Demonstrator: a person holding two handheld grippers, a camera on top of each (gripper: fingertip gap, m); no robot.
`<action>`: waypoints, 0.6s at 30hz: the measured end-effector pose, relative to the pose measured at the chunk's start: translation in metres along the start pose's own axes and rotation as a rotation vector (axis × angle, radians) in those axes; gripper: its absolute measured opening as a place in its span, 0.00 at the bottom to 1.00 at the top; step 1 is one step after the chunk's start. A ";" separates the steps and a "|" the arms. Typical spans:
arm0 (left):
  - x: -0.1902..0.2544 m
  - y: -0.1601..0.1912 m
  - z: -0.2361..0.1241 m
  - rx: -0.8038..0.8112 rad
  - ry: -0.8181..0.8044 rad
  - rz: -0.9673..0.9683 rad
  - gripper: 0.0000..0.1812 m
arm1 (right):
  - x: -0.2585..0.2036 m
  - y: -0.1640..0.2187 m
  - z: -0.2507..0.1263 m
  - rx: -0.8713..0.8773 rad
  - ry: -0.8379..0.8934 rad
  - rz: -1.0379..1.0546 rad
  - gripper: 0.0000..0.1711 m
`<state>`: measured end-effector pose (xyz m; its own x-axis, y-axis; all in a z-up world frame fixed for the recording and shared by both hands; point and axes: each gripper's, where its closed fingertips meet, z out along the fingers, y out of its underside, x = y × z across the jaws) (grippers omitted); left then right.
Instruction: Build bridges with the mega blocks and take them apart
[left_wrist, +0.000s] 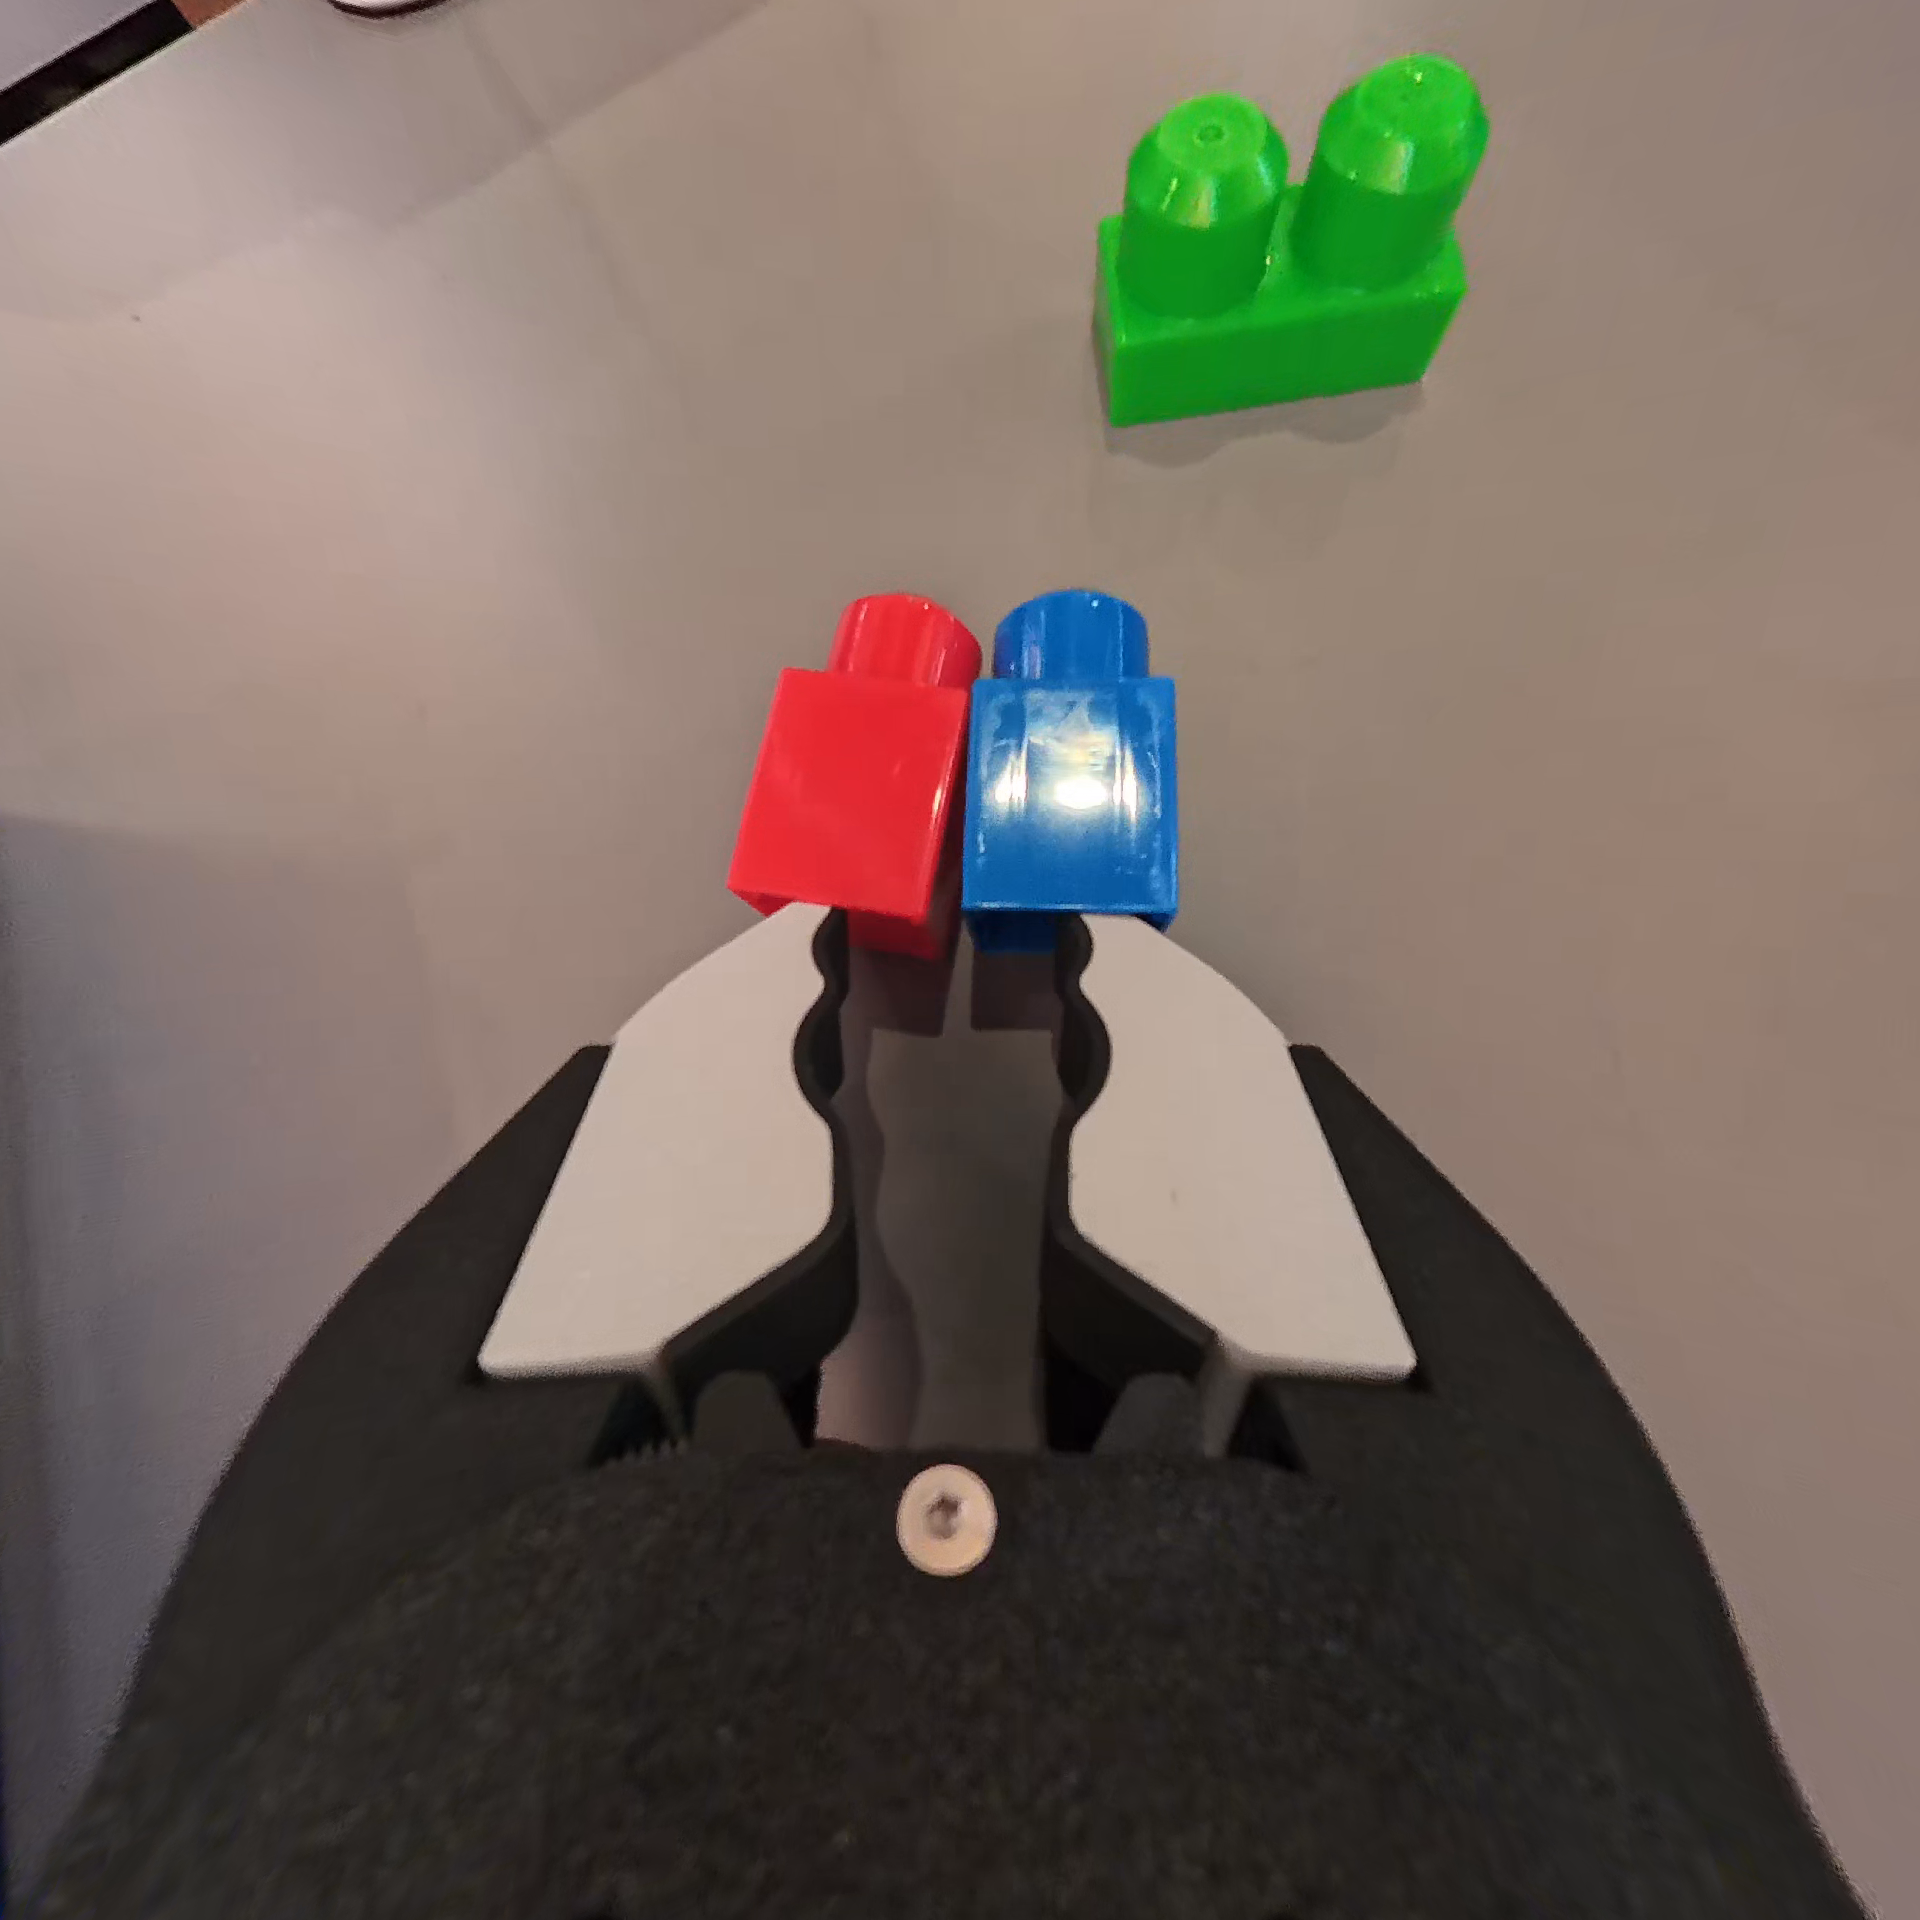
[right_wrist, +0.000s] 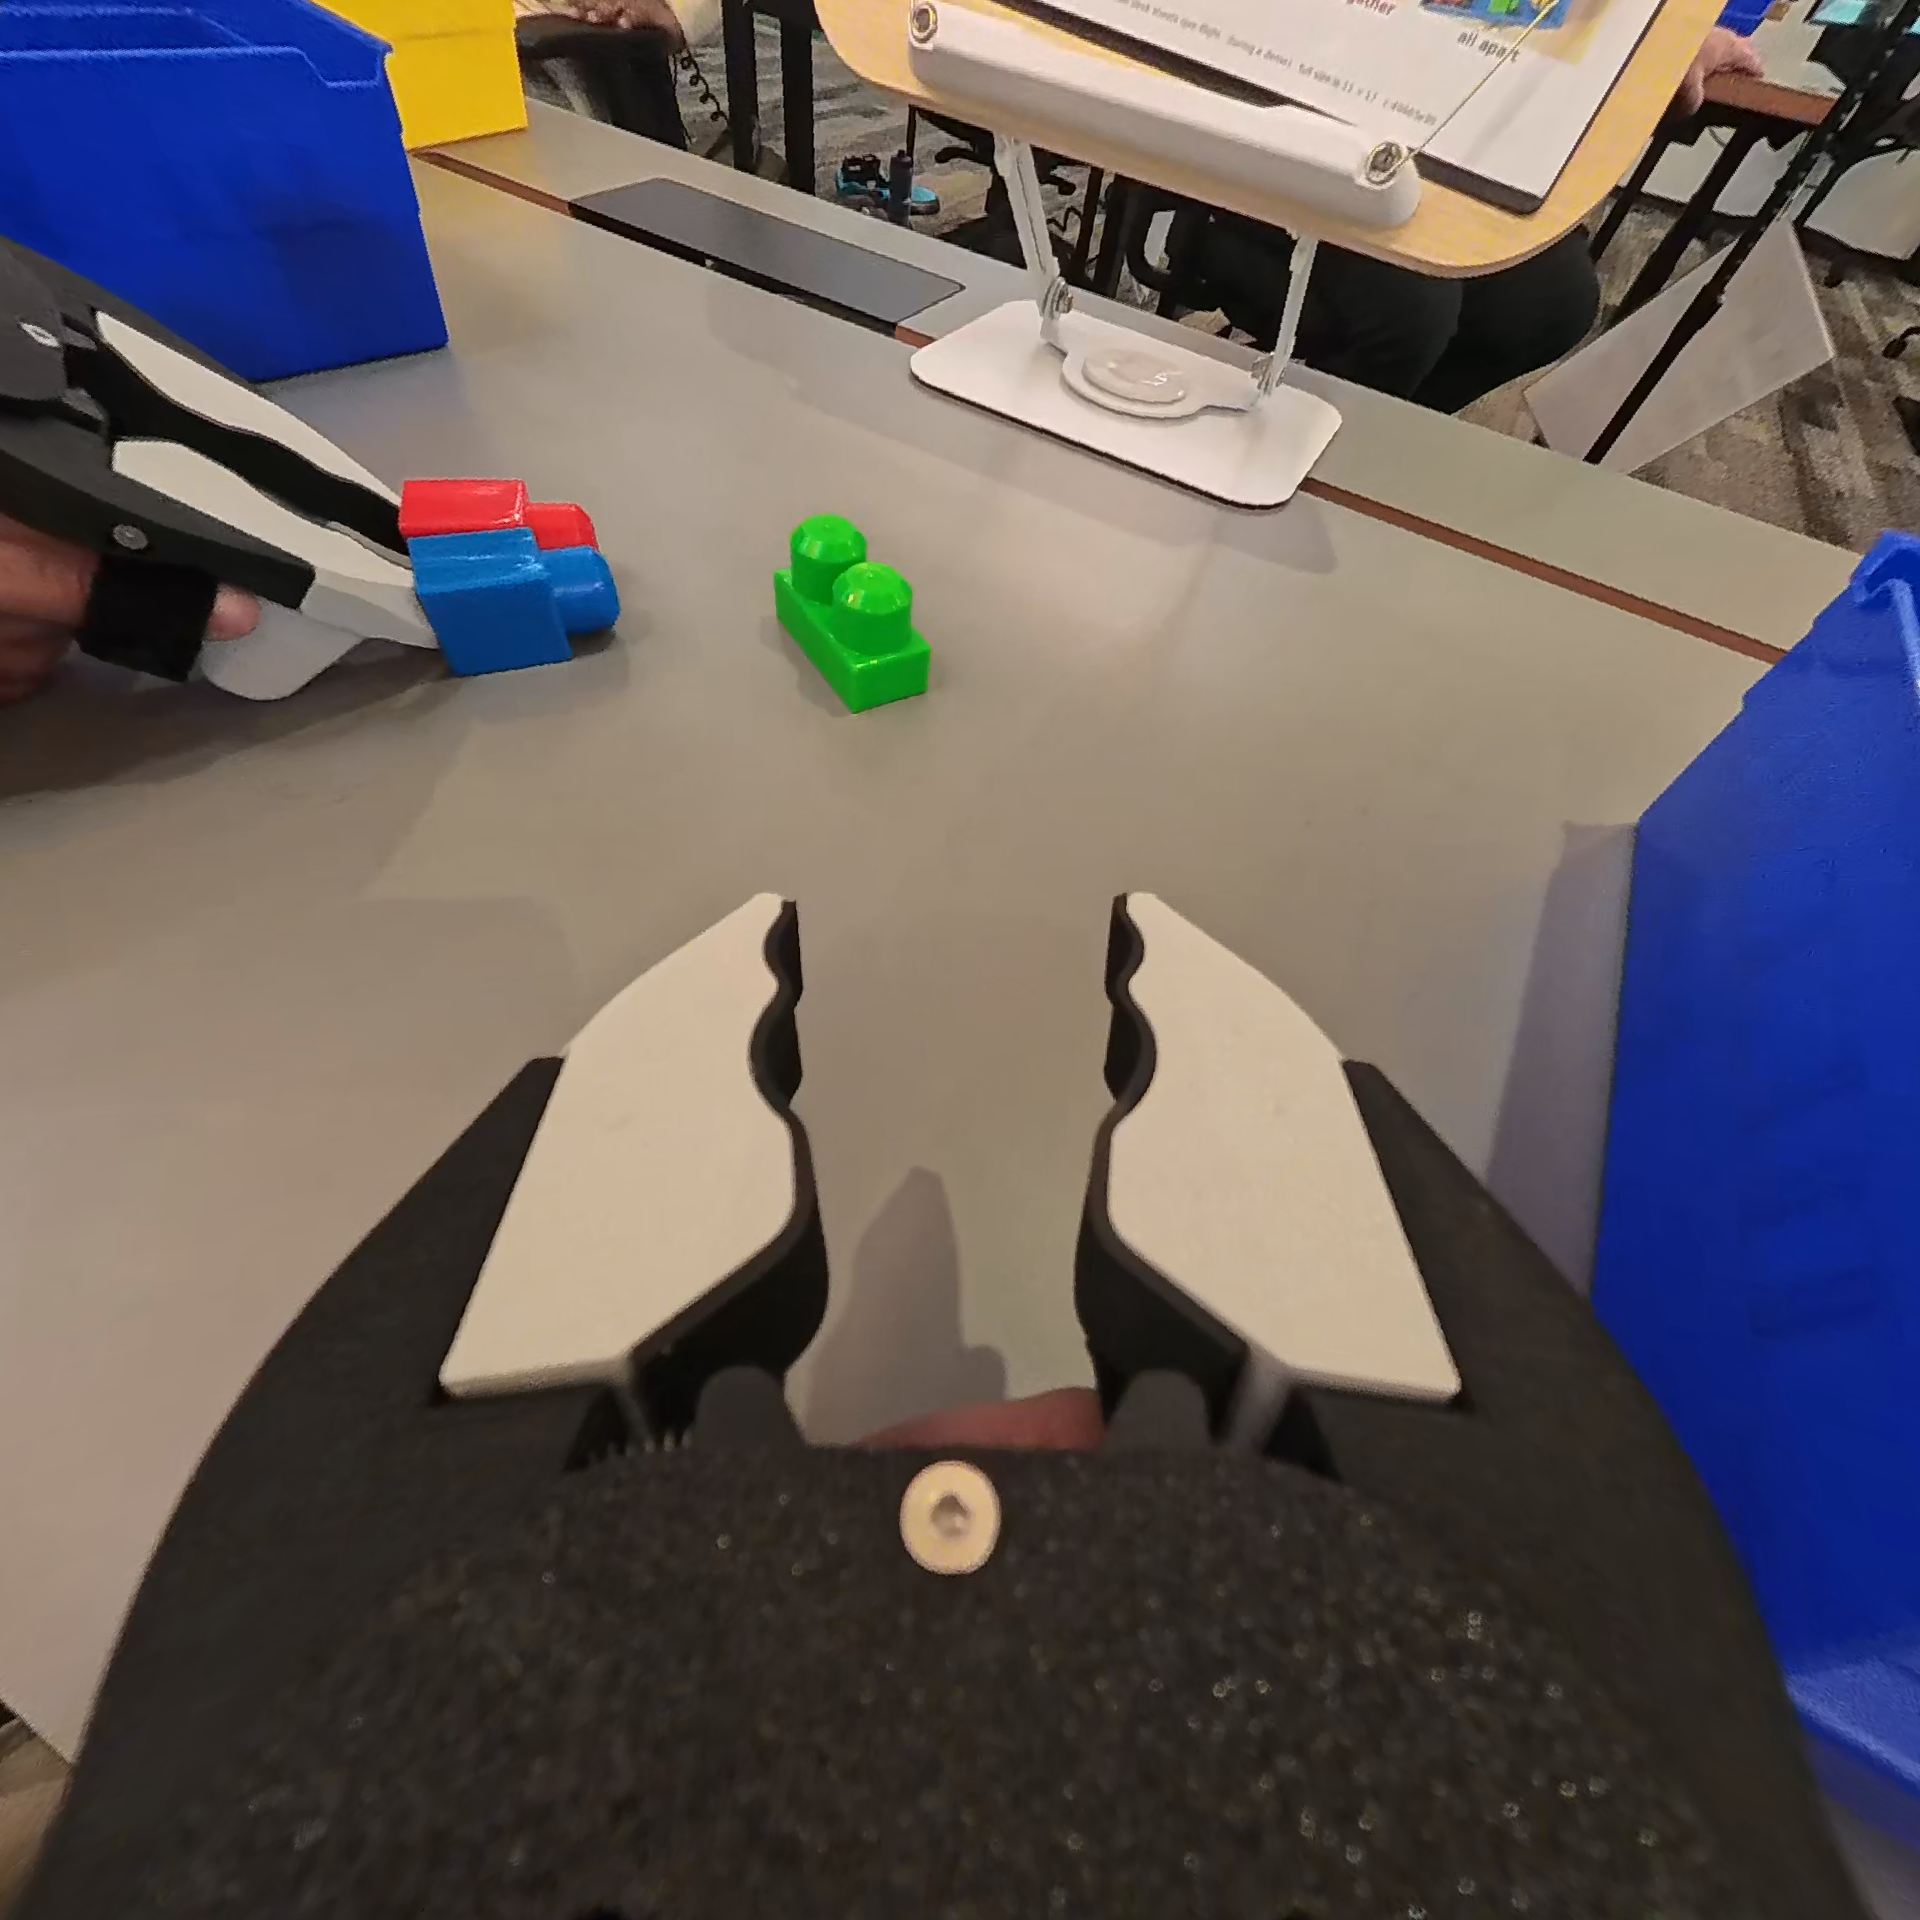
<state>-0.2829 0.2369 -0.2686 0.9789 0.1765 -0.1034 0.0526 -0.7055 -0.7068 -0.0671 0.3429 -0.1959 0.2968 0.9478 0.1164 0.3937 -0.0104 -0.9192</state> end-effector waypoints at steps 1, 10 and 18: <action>0.000 0.000 0.000 0.000 -0.004 -0.001 0.21 | 0.000 0.000 0.000 -0.001 0.000 0.001 0.33; 0.004 -0.009 0.008 0.006 -0.048 -0.016 0.08 | 0.000 0.001 0.000 -0.003 -0.003 0.002 0.33; 0.005 -0.011 0.008 0.014 -0.042 -0.019 0.05 | 0.003 0.001 -0.001 -0.001 0.002 0.007 0.33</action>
<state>-0.2801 0.2511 -0.2673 0.9684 0.2188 -0.1192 0.0679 -0.6922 -0.7185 -0.0648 0.3454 -0.1964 0.3012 0.9471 0.1105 0.3922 -0.0174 -0.9197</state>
